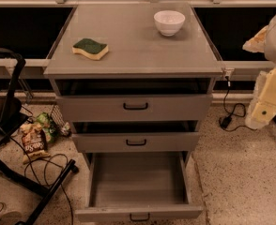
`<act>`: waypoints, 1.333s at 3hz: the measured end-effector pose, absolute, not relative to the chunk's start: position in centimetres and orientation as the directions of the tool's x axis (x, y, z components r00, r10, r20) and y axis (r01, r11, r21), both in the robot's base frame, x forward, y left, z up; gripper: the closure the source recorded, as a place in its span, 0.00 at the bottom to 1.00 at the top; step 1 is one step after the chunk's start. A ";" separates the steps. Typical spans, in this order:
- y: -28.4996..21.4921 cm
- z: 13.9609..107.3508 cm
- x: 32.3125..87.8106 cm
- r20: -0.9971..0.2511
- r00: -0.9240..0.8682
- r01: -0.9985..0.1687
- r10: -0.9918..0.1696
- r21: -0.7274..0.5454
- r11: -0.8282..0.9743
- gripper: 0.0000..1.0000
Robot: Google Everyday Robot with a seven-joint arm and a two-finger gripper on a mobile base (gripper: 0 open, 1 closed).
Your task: Place sponge into bottom drawer
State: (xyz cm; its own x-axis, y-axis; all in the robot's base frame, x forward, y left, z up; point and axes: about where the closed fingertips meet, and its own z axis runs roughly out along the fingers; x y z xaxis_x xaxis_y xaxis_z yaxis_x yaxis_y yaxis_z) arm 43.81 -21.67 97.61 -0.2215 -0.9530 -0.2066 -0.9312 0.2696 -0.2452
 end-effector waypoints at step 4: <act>-19.9 96.3 54.1 -0.462 -0.132 -0.874 -0.877 -0.362 0.323 0.00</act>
Offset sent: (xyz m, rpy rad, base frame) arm 0.0419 0.0092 -0.0140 0.0608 -0.1516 0.0459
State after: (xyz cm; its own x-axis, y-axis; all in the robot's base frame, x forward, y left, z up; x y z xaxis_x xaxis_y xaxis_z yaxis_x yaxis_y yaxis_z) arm 54.10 -19.86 96.31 -0.1323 -0.8771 -0.4617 -0.8744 0.3227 -0.3624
